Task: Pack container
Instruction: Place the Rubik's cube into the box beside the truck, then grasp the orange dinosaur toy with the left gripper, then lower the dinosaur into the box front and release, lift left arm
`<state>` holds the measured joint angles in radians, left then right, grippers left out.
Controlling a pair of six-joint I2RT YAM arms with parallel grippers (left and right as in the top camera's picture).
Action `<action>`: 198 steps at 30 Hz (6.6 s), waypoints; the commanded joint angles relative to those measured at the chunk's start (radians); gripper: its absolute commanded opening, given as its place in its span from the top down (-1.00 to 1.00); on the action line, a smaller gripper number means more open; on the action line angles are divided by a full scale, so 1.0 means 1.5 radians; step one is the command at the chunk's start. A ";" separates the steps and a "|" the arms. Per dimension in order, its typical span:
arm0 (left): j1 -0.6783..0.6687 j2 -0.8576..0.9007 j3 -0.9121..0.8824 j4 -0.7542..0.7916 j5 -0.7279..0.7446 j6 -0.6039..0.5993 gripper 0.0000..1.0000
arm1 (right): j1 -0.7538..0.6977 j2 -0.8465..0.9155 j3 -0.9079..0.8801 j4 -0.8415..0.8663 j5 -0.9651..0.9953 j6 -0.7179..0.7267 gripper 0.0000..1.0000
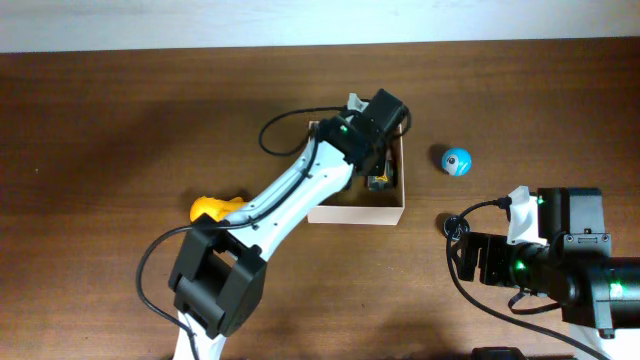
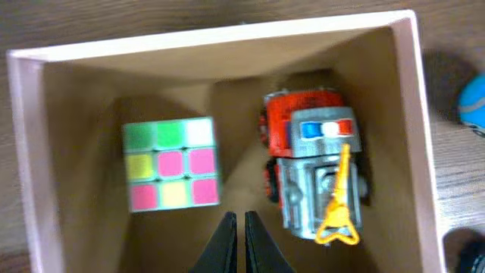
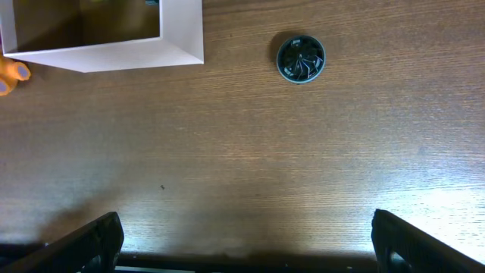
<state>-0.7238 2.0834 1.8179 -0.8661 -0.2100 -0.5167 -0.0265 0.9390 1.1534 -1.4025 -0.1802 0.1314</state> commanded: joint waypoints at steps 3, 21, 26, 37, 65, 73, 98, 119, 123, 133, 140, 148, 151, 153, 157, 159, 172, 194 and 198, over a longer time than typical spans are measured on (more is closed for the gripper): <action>0.003 0.038 -0.024 0.011 0.008 0.001 0.86 | -0.004 -0.003 -0.005 0.002 0.008 -0.003 -0.98; 0.019 0.096 -0.024 0.023 0.000 0.004 0.86 | -0.004 -0.003 -0.005 0.002 0.008 -0.003 -0.98; 0.045 0.096 -0.024 0.024 -0.027 0.004 0.83 | -0.004 -0.003 -0.005 0.001 0.008 -0.003 -0.98; 0.066 0.096 -0.020 0.027 -0.016 0.004 0.71 | -0.004 -0.003 -0.005 -0.001 0.008 -0.003 -0.98; 0.112 -0.126 0.118 -0.526 -0.070 0.089 -0.98 | -0.004 -0.003 -0.005 0.000 0.008 -0.013 -0.98; 0.167 -0.128 0.030 -0.530 -0.060 0.053 -0.98 | -0.004 -0.003 -0.005 -0.001 0.008 -0.013 -0.97; 0.272 -0.135 -0.387 -0.055 0.073 0.176 -0.01 | -0.004 -0.003 -0.005 -0.008 0.008 -0.013 -0.97; 0.164 -0.467 -0.231 -0.090 0.120 0.120 0.86 | -0.004 -0.003 -0.005 -0.012 0.008 -0.013 -0.98; 0.102 -0.445 -0.233 -0.032 0.104 0.110 0.85 | -0.004 -0.003 -0.005 -0.012 0.008 -0.013 -0.98; 0.021 -0.226 -0.233 0.132 0.108 0.075 0.85 | -0.004 -0.003 -0.005 -0.013 0.008 -0.013 -0.98; 0.017 -0.127 -0.233 0.112 0.113 -0.007 0.77 | -0.004 -0.003 -0.005 -0.016 0.008 -0.013 -0.97; 0.017 -0.110 -0.232 0.093 0.096 -0.004 -0.56 | -0.004 -0.003 -0.005 -0.015 0.008 -0.013 -0.98; 0.017 -0.112 -0.223 0.086 0.096 0.005 -0.94 | -0.004 -0.003 -0.005 -0.016 0.008 -0.013 -0.98; 0.017 -0.115 -0.200 0.064 0.095 0.014 -0.99 | -0.004 -0.003 -0.005 -0.015 0.008 -0.013 -0.98; 0.018 -0.127 -0.112 -0.012 0.095 0.045 -0.99 | -0.004 -0.003 -0.005 -0.015 0.008 -0.013 -0.98; 0.018 -0.135 -0.048 -0.071 0.089 0.057 -0.99 | -0.004 -0.003 -0.005 -0.015 0.008 -0.013 -0.98; 0.152 -0.261 0.202 -0.351 0.012 0.074 -0.98 | -0.004 0.047 0.012 0.060 0.002 -0.013 -0.97; 0.364 -0.343 0.201 -0.548 0.012 0.081 -0.98 | -0.006 0.550 0.202 0.300 0.089 -0.019 -1.00; 0.364 -0.343 0.201 -0.548 0.012 0.081 -0.98 | -0.006 0.636 0.248 0.310 0.098 -0.033 -1.00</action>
<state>-0.1825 1.5738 2.1124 -1.6867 -0.1844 -0.4076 -0.0265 1.8168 1.4662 -0.9432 -0.0612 0.1024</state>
